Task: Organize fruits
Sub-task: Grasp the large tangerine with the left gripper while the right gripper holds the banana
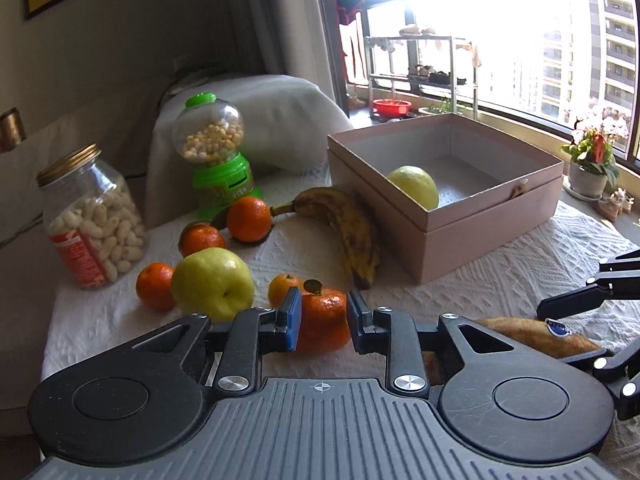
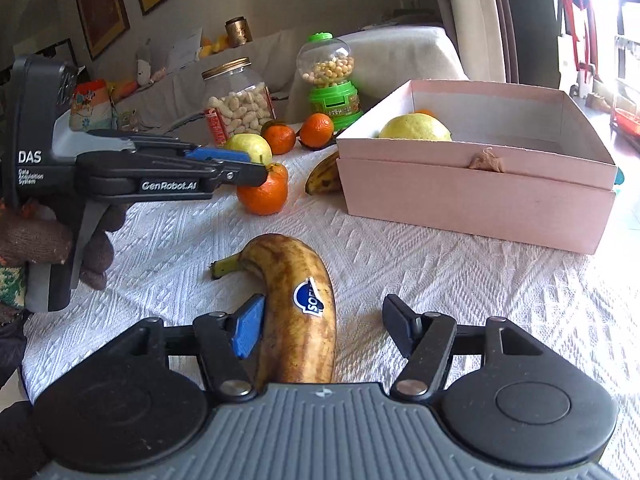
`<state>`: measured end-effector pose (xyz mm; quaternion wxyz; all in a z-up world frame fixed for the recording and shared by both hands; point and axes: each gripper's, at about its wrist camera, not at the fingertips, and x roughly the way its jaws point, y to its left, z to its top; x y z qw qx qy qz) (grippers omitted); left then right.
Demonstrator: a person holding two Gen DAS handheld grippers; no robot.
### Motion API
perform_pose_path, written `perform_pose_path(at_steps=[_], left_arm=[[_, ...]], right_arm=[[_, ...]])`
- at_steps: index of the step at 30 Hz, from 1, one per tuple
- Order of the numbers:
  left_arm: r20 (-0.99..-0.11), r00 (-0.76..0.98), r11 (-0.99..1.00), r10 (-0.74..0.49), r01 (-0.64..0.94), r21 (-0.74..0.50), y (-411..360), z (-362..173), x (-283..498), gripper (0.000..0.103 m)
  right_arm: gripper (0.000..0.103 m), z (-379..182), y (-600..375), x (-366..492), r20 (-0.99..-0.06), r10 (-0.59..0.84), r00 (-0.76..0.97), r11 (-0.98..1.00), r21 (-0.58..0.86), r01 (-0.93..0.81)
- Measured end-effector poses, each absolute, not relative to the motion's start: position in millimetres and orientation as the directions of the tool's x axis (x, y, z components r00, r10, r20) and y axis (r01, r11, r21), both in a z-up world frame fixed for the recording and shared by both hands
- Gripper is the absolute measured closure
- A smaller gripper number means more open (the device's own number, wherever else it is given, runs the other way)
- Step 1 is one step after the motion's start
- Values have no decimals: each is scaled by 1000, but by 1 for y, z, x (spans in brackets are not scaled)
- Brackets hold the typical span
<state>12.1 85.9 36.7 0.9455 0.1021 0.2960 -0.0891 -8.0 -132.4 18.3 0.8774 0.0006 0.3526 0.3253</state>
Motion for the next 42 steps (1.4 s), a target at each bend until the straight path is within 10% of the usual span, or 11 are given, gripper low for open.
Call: perform_pose_path(at_steps=[16, 23, 42], left_arm=[[-602, 793, 987, -88, 152, 56, 87, 38, 9, 70], [-618, 776, 969, -128, 229, 87, 71, 31, 8, 28], [-655, 751, 995, -80, 95, -13, 93, 13, 37, 48]], right_arm=[[33, 18, -132, -11, -615, 574, 542, 785, 224, -577], [32, 19, -130, -12, -616, 570, 544, 787, 217, -578], [21, 18, -125, -12, -621, 579, 528, 772, 210, -600]])
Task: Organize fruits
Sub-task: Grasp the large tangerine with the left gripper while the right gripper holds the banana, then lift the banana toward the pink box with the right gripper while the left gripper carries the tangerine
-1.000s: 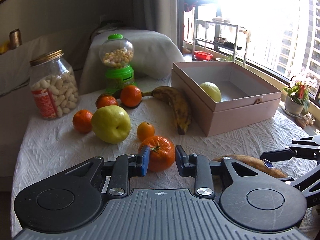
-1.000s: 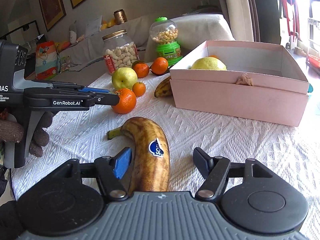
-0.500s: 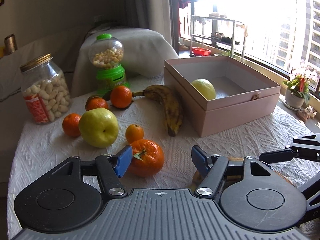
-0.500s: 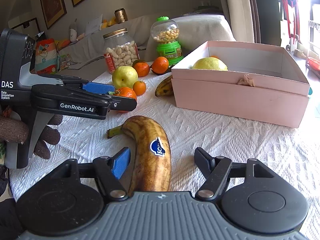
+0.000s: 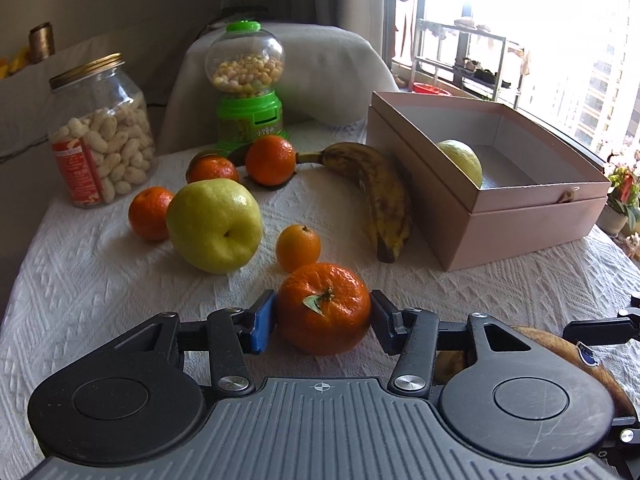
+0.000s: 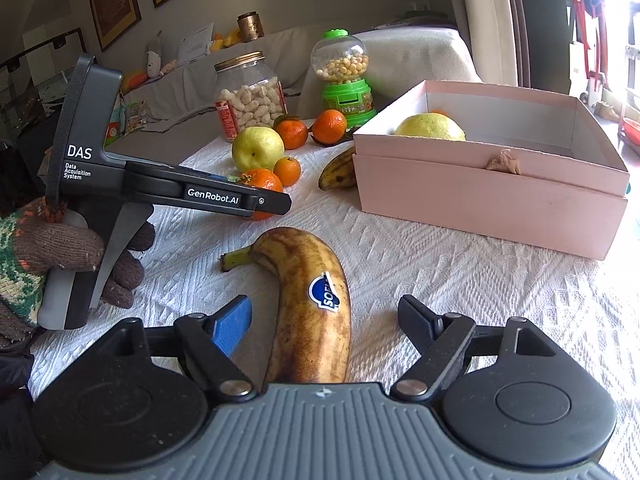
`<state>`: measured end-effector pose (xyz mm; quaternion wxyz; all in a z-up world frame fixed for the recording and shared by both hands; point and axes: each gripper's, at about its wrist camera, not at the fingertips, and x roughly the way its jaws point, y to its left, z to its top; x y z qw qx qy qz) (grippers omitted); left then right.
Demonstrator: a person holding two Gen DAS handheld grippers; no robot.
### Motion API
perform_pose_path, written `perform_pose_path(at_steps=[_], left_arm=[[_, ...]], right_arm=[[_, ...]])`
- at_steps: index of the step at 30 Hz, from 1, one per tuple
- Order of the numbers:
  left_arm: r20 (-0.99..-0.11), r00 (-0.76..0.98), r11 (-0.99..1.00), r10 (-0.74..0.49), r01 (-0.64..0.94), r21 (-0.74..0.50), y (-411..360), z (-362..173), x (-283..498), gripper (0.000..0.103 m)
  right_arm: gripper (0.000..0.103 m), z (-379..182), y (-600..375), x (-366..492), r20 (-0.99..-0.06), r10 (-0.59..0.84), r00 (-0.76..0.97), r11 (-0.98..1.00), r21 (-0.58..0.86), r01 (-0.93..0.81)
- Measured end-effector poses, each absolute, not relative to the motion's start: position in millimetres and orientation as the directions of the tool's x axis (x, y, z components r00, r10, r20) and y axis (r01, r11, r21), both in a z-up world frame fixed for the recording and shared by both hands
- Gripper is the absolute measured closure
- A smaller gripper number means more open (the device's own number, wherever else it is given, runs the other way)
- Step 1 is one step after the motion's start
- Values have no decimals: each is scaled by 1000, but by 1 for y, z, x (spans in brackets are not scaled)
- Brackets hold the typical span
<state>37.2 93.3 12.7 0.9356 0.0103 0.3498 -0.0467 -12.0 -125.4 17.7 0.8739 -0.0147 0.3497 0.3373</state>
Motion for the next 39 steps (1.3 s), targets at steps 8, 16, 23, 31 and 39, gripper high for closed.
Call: perform_pose_path(at_steps=[8, 16, 23, 31, 39], left_arm=[[-650, 755, 995, -87, 93, -25, 100, 23, 15, 48], [-668, 733, 991, -126, 57, -125, 119, 32, -42, 48], [-713, 676, 982, -186, 106, -156, 107, 24, -58, 49], [-723, 657, 976, -212, 179, -124, 83, 23, -60, 49], [-679, 686, 956, -261, 283, -82, 58, 58, -58, 49]], right_arm=[[5, 17, -129, -4, -617, 637, 463, 727, 280, -627], [2, 17, -132, -2, -606, 664, 439, 713, 335, -616], [26, 23, -114, 6, -653, 578, 489, 759, 210, -617], [54, 24, -92, 3, -664, 542, 515, 725, 59, -686], [67, 42, -111, 0, -628, 568, 532, 745, 118, -656]])
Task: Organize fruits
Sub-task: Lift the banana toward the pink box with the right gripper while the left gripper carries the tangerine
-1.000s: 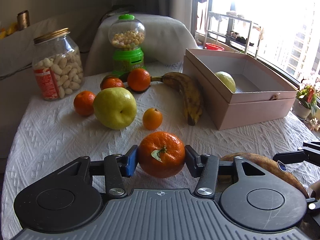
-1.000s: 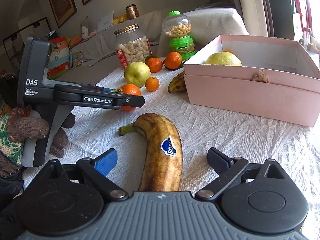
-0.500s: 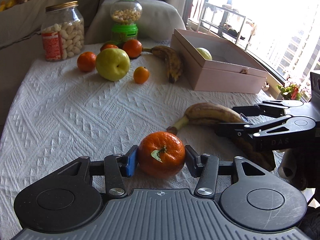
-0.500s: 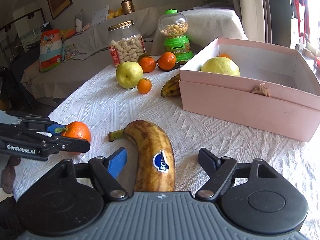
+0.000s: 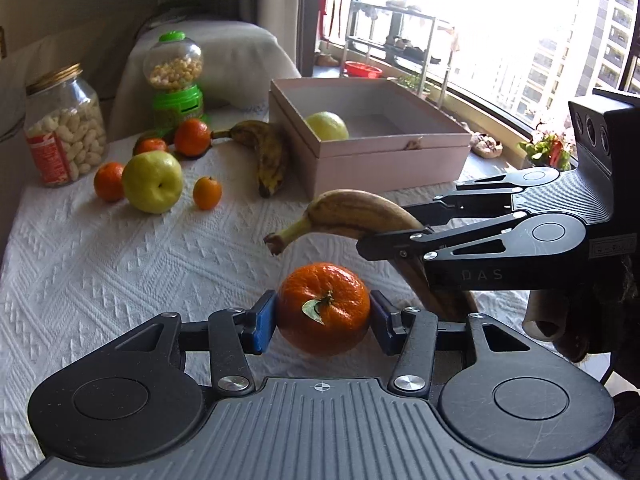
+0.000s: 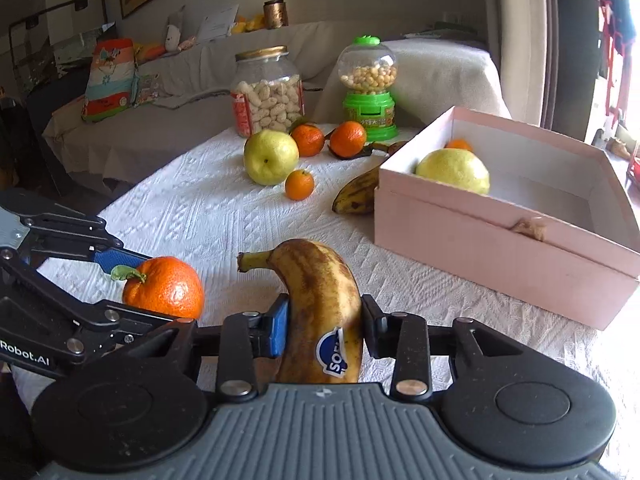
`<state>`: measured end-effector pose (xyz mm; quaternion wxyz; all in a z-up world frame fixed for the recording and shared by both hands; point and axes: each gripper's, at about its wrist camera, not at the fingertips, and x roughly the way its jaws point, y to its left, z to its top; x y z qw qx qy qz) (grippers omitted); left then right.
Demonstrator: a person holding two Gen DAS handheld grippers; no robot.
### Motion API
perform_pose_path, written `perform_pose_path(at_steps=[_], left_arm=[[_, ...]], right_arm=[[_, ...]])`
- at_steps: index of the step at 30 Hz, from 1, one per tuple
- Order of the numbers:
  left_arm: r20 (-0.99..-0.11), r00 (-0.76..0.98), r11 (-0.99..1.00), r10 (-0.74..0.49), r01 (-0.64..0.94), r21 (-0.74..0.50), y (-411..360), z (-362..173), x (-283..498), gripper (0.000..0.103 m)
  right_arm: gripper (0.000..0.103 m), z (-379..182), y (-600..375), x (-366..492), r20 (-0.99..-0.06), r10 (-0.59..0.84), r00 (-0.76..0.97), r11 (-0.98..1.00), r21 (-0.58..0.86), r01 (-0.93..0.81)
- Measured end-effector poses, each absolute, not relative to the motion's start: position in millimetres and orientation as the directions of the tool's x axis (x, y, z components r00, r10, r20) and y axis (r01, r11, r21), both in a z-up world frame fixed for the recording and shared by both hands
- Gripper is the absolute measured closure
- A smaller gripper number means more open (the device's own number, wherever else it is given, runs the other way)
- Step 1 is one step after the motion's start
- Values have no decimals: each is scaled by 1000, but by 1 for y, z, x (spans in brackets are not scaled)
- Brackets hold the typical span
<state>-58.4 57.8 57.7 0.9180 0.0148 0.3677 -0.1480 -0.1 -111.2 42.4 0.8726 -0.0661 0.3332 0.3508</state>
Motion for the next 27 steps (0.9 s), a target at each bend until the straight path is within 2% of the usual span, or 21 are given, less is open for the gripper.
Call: perform_pose_path(at_steps=[4, 8, 11, 15, 24, 27], left_arm=[[-594, 742, 940, -311, 334, -74, 46, 98, -45, 49], [-480, 812, 934, -332, 352, -51, 37, 133, -29, 49], [-446, 828, 938, -340, 330, -105, 40, 143, -11, 49], [-454, 825, 942, -336, 292, -166, 49, 137, 7, 49], [-531, 771, 937, -351, 289, -199, 68, 97, 26, 49], [-548, 756, 933, -358, 275, -231, 75, 83, 37, 49]], right_arm=[[67, 98, -145, 1, -487, 617, 618, 761, 167, -627], [67, 161, -165, 13, -347, 563, 750, 816, 93, -570], [67, 190, -173, 39, -312, 502, 807, 858, 62, -510], [67, 193, -176, 95, -404, 458, 792, 881, 84, -466], [67, 117, -165, 166, -713, 393, 581, 891, 138, -433], [67, 101, -163, 186, -745, 385, 545, 902, 181, -391]])
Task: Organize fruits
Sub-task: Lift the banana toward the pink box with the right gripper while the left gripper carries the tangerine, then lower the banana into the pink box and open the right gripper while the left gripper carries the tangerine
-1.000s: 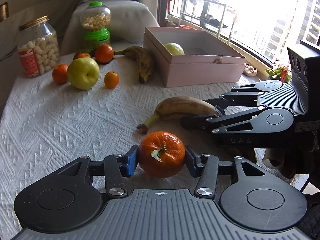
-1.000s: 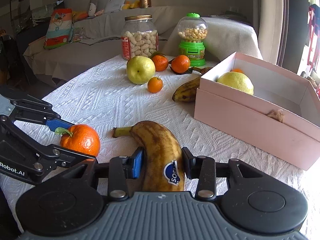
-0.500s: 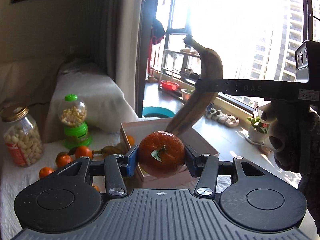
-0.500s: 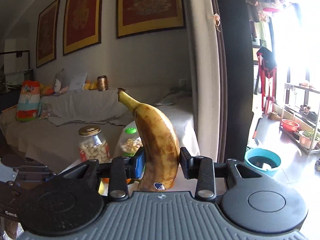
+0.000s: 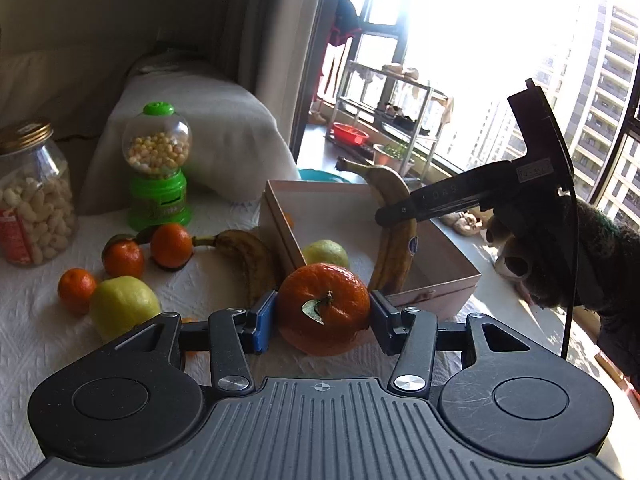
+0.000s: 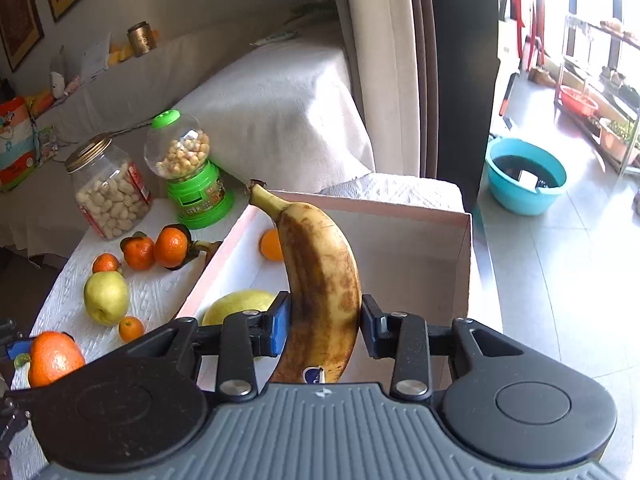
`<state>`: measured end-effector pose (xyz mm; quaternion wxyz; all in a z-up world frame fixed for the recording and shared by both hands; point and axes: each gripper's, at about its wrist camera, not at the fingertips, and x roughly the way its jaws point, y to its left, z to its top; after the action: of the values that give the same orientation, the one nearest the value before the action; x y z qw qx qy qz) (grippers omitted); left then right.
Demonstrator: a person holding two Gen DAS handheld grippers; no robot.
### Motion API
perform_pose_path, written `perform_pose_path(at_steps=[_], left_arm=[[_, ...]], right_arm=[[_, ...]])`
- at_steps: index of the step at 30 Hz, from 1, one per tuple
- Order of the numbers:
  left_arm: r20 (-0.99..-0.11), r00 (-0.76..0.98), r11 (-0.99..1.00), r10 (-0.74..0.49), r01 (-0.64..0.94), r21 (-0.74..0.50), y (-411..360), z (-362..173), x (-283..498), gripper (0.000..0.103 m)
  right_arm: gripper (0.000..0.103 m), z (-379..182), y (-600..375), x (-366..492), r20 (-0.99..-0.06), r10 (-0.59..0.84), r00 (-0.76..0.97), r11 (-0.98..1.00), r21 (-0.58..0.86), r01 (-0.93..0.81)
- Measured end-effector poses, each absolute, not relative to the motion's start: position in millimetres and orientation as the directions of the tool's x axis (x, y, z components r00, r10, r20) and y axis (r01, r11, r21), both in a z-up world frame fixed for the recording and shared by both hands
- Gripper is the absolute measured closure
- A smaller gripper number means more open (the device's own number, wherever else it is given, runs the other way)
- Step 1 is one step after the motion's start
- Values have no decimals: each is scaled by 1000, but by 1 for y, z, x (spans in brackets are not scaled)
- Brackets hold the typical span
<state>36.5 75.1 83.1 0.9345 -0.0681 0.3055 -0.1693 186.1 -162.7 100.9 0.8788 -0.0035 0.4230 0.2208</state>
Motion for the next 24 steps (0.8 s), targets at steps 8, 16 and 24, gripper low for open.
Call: perform_pose_path(at_steps=[8, 16, 24], left_arm=[[-580, 736, 935, -351, 244, -257, 90, 64, 41, 49], [-587, 737, 940, -334, 219, -260, 94, 61, 43, 49], [-593, 731, 940, -337, 233, -248, 84, 62, 42, 49]], right_arm=[[67, 59, -135, 233, -821, 362, 442, 916, 227, -330], [56, 44, -145, 236, -818, 393, 421, 911, 283, -300], [66, 53, -149, 223, -829, 364, 424, 912, 227, -341]])
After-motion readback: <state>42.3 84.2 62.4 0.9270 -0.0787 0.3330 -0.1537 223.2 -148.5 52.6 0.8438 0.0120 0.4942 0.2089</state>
